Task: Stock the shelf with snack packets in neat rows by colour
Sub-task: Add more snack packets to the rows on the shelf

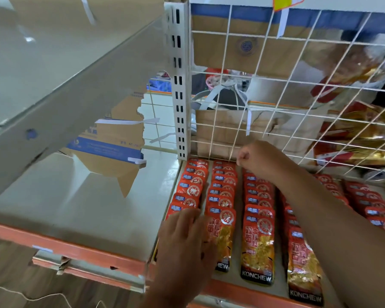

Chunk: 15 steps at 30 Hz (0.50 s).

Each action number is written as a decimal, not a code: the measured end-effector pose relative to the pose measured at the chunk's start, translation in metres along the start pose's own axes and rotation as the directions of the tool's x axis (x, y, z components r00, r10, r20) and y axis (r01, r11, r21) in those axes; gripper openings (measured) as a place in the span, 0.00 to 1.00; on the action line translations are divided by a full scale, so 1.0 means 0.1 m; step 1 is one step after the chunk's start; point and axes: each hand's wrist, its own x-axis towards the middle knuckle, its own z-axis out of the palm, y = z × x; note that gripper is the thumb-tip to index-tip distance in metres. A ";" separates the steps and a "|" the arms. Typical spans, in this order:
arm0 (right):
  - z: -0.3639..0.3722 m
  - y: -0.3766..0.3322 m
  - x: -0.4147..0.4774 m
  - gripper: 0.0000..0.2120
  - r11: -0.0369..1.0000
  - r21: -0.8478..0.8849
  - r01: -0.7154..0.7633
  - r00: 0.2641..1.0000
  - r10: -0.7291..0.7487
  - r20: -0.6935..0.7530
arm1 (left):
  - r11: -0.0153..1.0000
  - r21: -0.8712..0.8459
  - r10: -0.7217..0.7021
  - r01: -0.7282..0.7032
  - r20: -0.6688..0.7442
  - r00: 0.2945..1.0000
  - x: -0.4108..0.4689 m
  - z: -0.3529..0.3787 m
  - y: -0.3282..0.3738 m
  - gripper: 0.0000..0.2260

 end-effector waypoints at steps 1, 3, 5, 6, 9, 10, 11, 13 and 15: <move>0.01 0.02 0.00 0.04 1.000 -0.005 0.001 1.000 -0.001 0.008 | 0.999 -0.019 0.033 -0.033 0.020 0.999 0.00 0.05 0.07 0.18; 0.03 0.02 0.02 0.06 1.000 -0.017 0.007 1.000 -0.007 0.025 | 0.997 -0.043 0.073 -0.071 0.049 0.996 -0.02 0.15 0.15 0.19; 0.07 0.01 0.05 0.06 0.999 -0.035 0.010 0.999 -0.008 0.052 | 0.996 -0.035 0.081 -0.079 0.062 0.995 -0.03 0.20 0.16 0.20; 0.10 0.00 0.08 0.07 0.999 -0.042 0.012 0.998 -0.009 0.068 | 0.997 -0.034 0.077 -0.075 0.065 0.995 -0.03 0.21 0.15 0.21; 0.17 -0.04 0.15 0.07 0.999 -0.053 0.012 0.992 -0.005 0.126 | 0.997 0.004 0.082 -0.083 0.093 0.992 -0.03 0.21 0.14 0.21; 0.18 -0.06 0.17 0.07 0.998 -0.063 0.011 0.989 -0.002 0.147 | 0.996 0.020 0.081 -0.083 0.101 0.992 -0.02 0.21 0.15 0.21; 0.19 -0.08 0.18 0.08 0.997 -0.080 0.011 0.985 0.003 0.170 | 0.996 0.031 0.076 -0.079 0.106 0.992 -0.02 0.21 0.16 0.22; 0.20 -0.11 0.20 0.09 0.994 -0.113 0.011 0.977 0.014 0.214 | 0.996 0.048 0.068 -0.073 0.115 0.991 -0.01 0.21 0.17 0.23; 0.22 -0.12 0.22 0.10 0.992 -0.125 0.012 0.972 0.018 0.233 | 0.996 0.054 0.068 -0.075 0.125 0.990 -0.01 0.21 0.16 0.24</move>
